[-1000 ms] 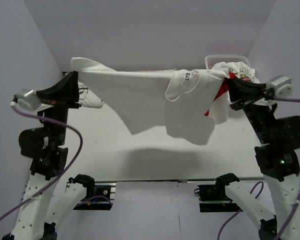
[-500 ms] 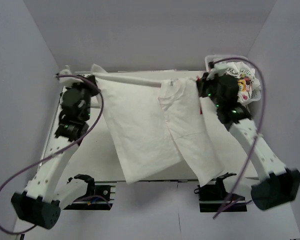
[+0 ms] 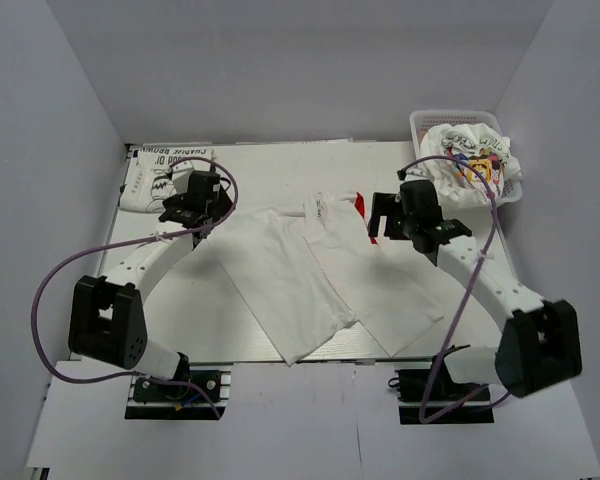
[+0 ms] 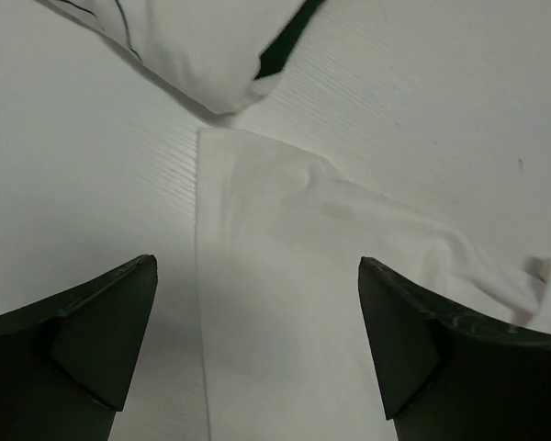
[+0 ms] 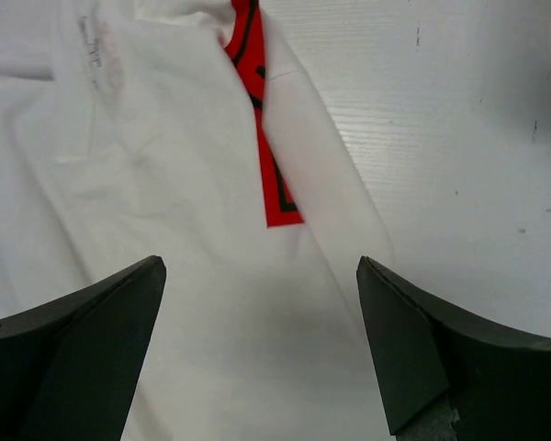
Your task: Fold and stack the t-shirts
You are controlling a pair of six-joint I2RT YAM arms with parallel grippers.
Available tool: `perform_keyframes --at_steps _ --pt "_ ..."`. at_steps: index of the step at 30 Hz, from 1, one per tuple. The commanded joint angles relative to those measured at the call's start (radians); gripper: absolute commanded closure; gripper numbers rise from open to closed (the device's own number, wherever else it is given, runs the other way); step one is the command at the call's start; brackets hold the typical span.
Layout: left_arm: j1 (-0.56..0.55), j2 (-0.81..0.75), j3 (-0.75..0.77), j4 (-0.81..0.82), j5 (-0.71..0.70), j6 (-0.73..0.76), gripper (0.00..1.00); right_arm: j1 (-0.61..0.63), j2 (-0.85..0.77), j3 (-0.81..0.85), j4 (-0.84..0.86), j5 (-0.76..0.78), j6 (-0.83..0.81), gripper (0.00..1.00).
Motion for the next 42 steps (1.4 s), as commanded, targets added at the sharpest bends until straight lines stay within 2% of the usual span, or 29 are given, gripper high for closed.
perform_keyframes --at_steps 1,3,4,7,9,11,15,19,21,22,23,24,26,31,34,36,37,38,39,40,41,42 --pt "-0.014 -0.088 -0.045 0.018 0.155 -0.004 0.00 0.034 -0.151 -0.058 -0.095 0.050 0.122 0.10" --pt "-0.014 -0.126 -0.090 0.082 0.258 0.021 0.00 0.061 -0.193 -0.135 -0.163 0.044 0.167 0.10" --pt "-0.014 -0.126 -0.136 0.107 0.357 0.022 0.00 0.070 -0.262 -0.153 -0.209 0.018 0.176 0.10" --pt "-0.014 -0.151 -0.191 0.144 0.439 0.039 0.00 0.132 -0.340 -0.253 -0.340 -0.015 0.242 0.10" --pt "-0.014 -0.151 -0.205 0.144 0.440 0.039 0.00 0.187 -0.350 -0.307 -0.428 -0.013 0.329 0.10" --pt "-0.014 -0.164 -0.234 0.144 0.456 0.029 0.00 0.228 -0.327 -0.333 -0.508 -0.028 0.376 0.10" --pt "-0.014 -0.207 -0.308 0.208 0.492 0.020 0.00 0.346 -0.252 -0.361 -0.485 -0.094 0.420 0.10" --pt "-0.014 -0.227 -0.317 0.198 0.470 0.020 0.00 0.437 -0.054 -0.354 -0.490 -0.055 0.472 0.10" --pt "-0.014 -0.227 -0.306 0.182 0.441 0.020 0.00 0.457 0.013 -0.344 -0.491 -0.019 0.486 0.22" --pt "-0.014 -0.238 -0.306 0.182 0.441 0.020 0.00 0.469 0.032 -0.327 -0.497 0.006 0.495 0.38" --pt "-0.014 -0.238 -0.306 0.182 0.430 0.020 0.00 0.475 0.052 -0.313 -0.519 0.046 0.503 0.90" --pt "-0.014 -0.238 -0.306 0.182 0.430 0.020 0.00 0.491 0.058 -0.280 -0.558 0.069 0.523 1.00" --pt "-0.014 -0.238 -0.306 0.182 0.430 0.029 0.00 0.495 0.032 -0.214 -0.635 0.160 0.508 1.00" --pt "-0.014 -0.238 -0.316 0.195 0.430 0.048 0.00 0.483 -0.011 0.040 -0.692 0.298 0.463 1.00" --pt "-0.014 -0.238 -0.316 0.195 0.421 0.048 0.00 0.465 -0.005 0.161 -0.630 0.415 0.416 1.00" --pt "-0.014 -0.227 -0.305 0.195 0.411 0.048 0.00 0.431 0.026 0.242 -0.513 0.522 0.357 1.00" --pt "-0.014 -0.227 -0.305 0.186 0.401 0.048 0.00 0.394 0.067 0.262 -0.375 0.537 0.321 1.00" --pt "-0.014 -0.227 -0.305 0.185 0.401 0.048 0.00 0.394 0.087 0.285 -0.331 0.536 0.281 1.00" --pt "-0.014 -0.227 -0.305 0.185 0.391 0.048 0.00 0.339 0.116 0.399 -0.303 0.509 0.171 1.00" --pt "-0.014 -0.227 -0.305 0.185 0.390 0.048 0.00 0.322 0.145 0.450 -0.286 0.508 0.145 1.00" --pt "-0.005 -0.243 -0.317 0.185 0.378 0.048 0.00 0.298 0.258 0.501 -0.230 0.516 0.120 1.00" --pt "-0.005 -0.243 -0.329 0.217 0.378 0.057 0.00 0.243 0.300 0.672 -0.211 0.515 0.050 1.00"
